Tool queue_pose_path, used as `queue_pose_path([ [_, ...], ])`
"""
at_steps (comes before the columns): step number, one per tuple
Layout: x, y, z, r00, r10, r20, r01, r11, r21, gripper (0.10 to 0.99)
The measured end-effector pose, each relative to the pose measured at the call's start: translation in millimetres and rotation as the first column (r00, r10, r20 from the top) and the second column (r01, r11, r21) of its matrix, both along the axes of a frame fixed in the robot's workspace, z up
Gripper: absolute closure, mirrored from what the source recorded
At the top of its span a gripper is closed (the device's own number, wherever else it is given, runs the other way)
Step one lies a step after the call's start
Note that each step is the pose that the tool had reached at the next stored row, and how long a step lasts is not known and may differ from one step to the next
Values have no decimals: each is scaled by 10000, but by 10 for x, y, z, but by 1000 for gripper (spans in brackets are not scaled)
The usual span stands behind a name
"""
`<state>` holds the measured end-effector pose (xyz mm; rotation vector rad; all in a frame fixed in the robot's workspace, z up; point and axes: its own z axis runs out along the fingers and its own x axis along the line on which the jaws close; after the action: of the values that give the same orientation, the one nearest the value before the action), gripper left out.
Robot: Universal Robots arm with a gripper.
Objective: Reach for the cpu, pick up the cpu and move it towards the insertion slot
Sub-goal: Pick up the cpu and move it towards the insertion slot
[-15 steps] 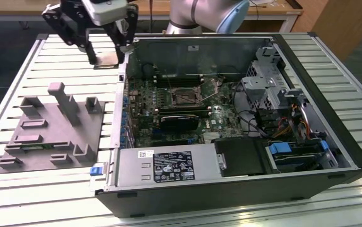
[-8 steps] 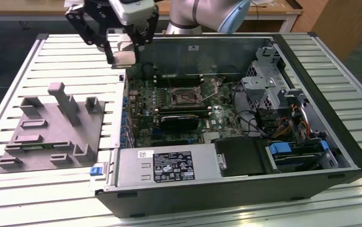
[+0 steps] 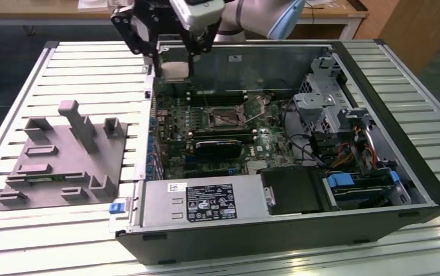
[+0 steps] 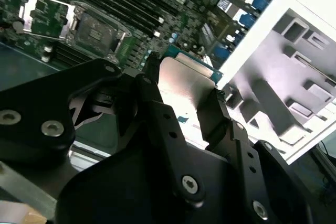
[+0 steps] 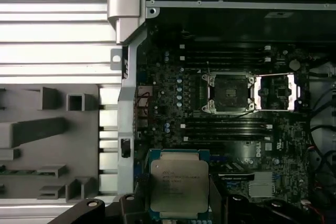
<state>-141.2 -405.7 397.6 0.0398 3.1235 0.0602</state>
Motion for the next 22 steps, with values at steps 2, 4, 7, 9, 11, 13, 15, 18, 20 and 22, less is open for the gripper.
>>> queue_pose_path([
  [2,94,2,-2,10000,1,-3,-1,10000,0,549],
  [4,184,4,-4,10000,-1,-7,1,10000,-1,549],
  [7,319,11,-10,10000,0,-14,0,10000,0,549],
  [9,410,18,-15,10000,1,-21,-1,10000,0,549],
  [11,488,27,-21,10000,0,-27,0,10000,0,549],
  [13,562,40,-27,10000,0,-33,0,10000,-1,549],
  [15,635,54,-35,10000,0,-38,0,10000,0,549],
  [18,738,80,-52,10000,1,-49,-1,10000,-1,549],
  [20,794,100,-67,10000,0,-58,0,10000,-3,549],
  [22,838,125,-84,10000,0,-61,0,10000,-2,549],
])
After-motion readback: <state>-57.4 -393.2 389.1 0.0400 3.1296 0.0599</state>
